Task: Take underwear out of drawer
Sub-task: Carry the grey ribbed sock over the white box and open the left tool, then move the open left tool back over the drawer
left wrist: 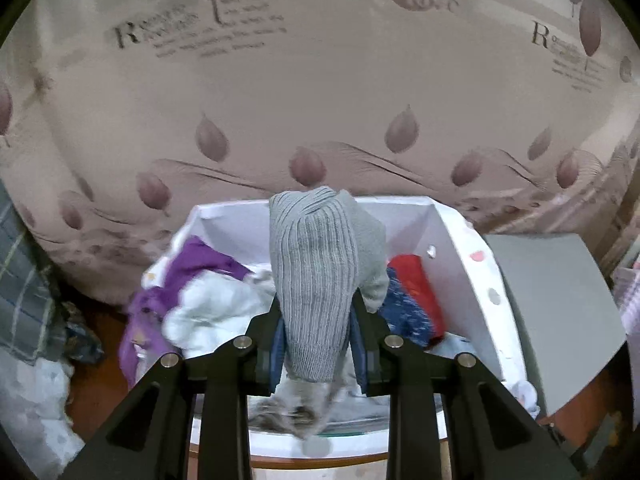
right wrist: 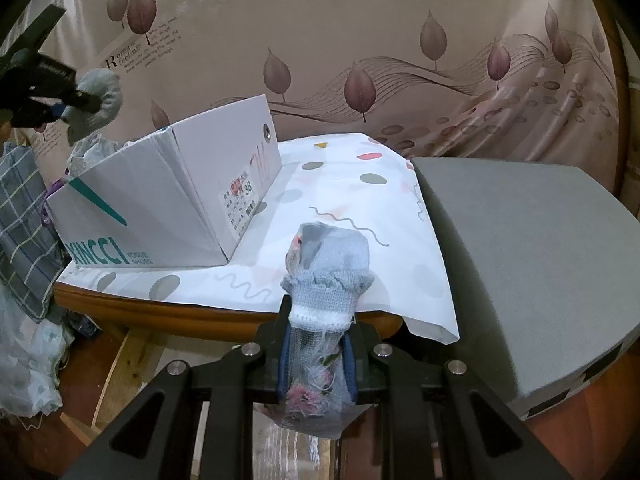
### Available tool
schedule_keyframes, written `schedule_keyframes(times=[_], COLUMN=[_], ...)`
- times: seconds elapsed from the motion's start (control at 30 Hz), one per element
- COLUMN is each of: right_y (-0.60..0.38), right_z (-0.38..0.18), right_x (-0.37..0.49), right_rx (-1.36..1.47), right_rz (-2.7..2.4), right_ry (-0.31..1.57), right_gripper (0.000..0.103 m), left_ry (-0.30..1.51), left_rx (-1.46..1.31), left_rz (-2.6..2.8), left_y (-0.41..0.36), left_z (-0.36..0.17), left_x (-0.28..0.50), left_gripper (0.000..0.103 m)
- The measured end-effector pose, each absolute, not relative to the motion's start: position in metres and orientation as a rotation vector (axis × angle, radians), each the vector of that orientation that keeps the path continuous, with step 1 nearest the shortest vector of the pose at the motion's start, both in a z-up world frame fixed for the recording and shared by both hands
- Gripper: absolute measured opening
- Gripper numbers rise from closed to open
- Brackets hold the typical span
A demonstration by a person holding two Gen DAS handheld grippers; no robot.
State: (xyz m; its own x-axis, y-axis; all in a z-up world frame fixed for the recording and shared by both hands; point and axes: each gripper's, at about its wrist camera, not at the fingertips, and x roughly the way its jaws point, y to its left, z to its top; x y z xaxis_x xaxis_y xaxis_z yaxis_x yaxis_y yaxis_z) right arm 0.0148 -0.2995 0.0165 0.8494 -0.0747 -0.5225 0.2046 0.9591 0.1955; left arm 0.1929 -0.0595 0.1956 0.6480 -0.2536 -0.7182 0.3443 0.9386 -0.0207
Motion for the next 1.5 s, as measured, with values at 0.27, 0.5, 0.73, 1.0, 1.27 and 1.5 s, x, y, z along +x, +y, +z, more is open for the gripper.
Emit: schedule_keyframes(times=[0.27, 0.5, 0.73, 1.0, 1.27, 1.5], right_y=[-0.299, -0.298, -0.297, -0.296, -0.294, -0.293], right_z=[0.016, 0.016, 0.016, 0.016, 0.016, 0.016], right_x=[0.016, 0.016, 0.017, 0.018, 0.019, 0.019], right_rx=[0.241, 0.238, 0.229, 0.224, 0.216, 0.211], right_rz=[-0.145, -0.144, -0.149, -0.151, -0.15, -0.148], right_ry=[0.543, 0.543, 0.546, 0.55, 0.554, 0.553], right_gripper=[0.021, 0.021, 0.021, 0.021, 0.021, 0.021], left_ry=[0.88, 0.882, 0.869, 0.846, 0.814, 0.767], left_rx=[0.133, 0.1, 0.092, 0.092, 0.082, 0.088], left_rz=[-0.368, -0.326, -0.304, -0.318, -0.322, -0.331], left_y=[-0.07, -0.057, -0.051, -0.049, -0.042, -0.034], left_z=[0.164, 0.156, 0.154, 0.163, 0.181, 0.199], left_x=[0.202, 0.204, 0.201, 0.192, 0.176, 0.148], left_gripper=[0.027, 0.037, 0.059, 0.079, 0.088, 0.092])
